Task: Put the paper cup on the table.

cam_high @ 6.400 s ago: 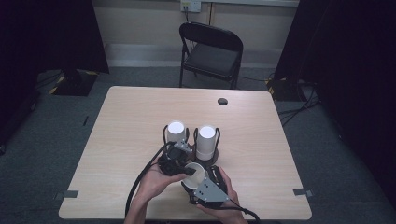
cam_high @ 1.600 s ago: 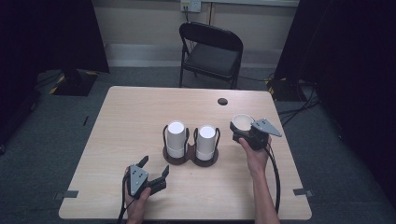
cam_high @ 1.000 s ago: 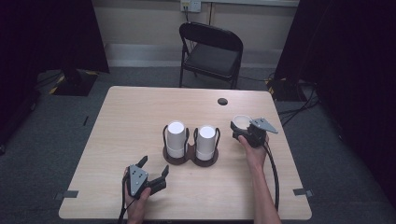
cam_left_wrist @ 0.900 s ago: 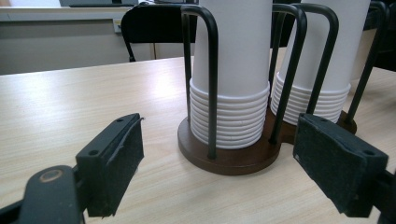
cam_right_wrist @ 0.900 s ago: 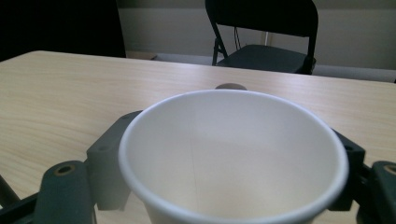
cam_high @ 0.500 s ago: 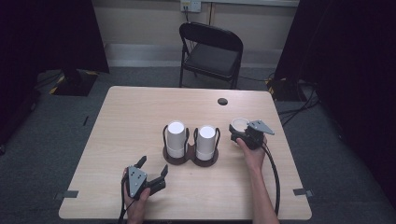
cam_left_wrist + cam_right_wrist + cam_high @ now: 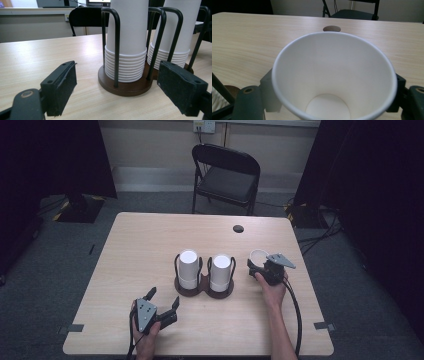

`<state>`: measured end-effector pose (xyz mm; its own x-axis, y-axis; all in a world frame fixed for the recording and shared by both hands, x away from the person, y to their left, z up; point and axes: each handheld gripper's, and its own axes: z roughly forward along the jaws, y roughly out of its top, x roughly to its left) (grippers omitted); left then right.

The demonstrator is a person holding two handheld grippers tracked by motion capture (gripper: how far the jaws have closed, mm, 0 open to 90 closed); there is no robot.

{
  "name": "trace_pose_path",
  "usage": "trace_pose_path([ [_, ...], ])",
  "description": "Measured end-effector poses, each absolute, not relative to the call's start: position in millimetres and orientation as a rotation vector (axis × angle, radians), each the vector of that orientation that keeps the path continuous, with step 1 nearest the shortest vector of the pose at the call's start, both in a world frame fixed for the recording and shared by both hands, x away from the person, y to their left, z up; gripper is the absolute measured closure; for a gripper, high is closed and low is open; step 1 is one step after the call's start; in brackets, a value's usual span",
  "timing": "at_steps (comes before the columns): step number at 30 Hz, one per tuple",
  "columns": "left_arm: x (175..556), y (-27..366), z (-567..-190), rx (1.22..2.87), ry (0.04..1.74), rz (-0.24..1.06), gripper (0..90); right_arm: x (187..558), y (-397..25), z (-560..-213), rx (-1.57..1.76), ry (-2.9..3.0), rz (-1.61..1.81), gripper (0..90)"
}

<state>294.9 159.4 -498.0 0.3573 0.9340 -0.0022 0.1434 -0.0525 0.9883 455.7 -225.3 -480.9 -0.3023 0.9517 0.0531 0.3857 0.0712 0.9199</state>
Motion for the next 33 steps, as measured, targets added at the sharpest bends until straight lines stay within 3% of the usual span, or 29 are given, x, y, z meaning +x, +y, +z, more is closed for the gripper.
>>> trace_pose_path([
  [10,294.6,160.0,-498.2,1.479,1.025,0.870,15.9,455.5,-224.1,-481.3,1.317,1.761,1.204,21.4],
  [17,294.7,160.1,-498.3,1.473,1.026,0.870,16.0,455.9,-222.0,-485.4,1.353,1.773,1.186,13.3],
  [33,295.0,159.7,-498.2,1.478,1.025,0.870,16.0,445.5,-230.6,-490.4,1.429,1.743,1.178,13.1],
])
